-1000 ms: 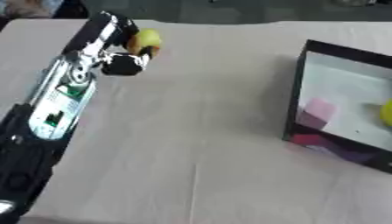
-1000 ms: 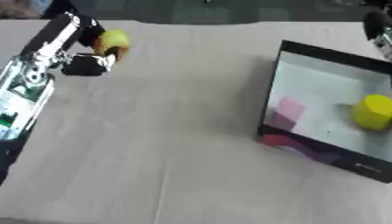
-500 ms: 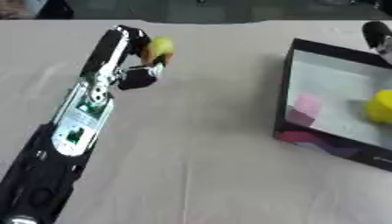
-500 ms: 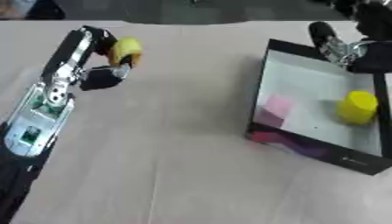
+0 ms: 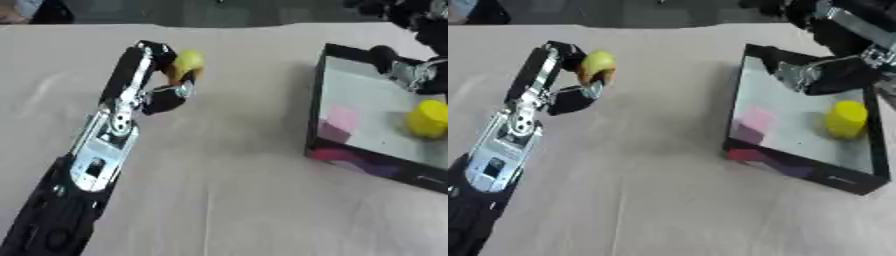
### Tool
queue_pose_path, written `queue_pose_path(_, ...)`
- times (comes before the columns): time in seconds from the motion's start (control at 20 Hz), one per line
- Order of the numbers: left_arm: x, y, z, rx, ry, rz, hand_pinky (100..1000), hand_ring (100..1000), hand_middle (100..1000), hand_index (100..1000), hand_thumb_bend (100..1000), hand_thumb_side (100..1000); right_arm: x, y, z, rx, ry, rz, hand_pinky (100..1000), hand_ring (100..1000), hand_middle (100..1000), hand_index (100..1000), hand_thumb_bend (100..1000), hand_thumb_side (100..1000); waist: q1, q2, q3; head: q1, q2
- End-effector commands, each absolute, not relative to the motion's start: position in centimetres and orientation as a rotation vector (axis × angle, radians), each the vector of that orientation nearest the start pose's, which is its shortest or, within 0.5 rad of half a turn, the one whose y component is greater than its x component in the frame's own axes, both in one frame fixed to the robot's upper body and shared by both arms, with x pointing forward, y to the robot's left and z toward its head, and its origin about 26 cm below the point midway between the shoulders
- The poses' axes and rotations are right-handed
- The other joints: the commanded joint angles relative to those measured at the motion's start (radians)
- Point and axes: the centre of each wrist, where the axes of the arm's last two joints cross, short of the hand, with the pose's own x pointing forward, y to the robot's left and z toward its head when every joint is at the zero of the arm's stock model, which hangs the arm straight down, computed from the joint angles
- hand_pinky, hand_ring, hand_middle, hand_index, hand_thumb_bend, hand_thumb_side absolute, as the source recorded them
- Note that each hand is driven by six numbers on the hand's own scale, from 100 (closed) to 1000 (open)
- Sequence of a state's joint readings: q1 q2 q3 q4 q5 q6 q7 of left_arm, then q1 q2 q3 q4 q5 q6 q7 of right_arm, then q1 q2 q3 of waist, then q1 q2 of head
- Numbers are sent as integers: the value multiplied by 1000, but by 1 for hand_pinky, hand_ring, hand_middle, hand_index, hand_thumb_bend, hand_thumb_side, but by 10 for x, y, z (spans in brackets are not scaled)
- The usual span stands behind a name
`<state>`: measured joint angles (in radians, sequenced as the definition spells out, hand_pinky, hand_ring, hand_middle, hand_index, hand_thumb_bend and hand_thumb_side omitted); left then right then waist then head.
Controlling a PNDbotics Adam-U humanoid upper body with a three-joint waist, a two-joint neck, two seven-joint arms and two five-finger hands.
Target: Pick up the objects with one hand, pass them to the other hand, and then place them into the box on the other side of the table.
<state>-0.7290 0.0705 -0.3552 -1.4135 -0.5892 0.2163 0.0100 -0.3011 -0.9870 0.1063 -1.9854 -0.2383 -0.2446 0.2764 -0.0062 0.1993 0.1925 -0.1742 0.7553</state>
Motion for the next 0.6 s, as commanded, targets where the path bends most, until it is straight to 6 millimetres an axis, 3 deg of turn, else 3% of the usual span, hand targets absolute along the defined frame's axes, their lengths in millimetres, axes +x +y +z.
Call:
queue_pose_path(0.05,384,73,176,433,-1991,-922,695,530,406,508,100,100,288,-316,267,-149,-2115,1366,1000,1000,902,928,100,338,-17,-33,3,-21,-12)
queue_pose_path(0.6,374,44,178,317,-2068,-965,698,528,400,503,100,100,292,-300,264,-100,-2114,1468,1000,1000,902,925,100,345,-30,-24,21,-55,-20)
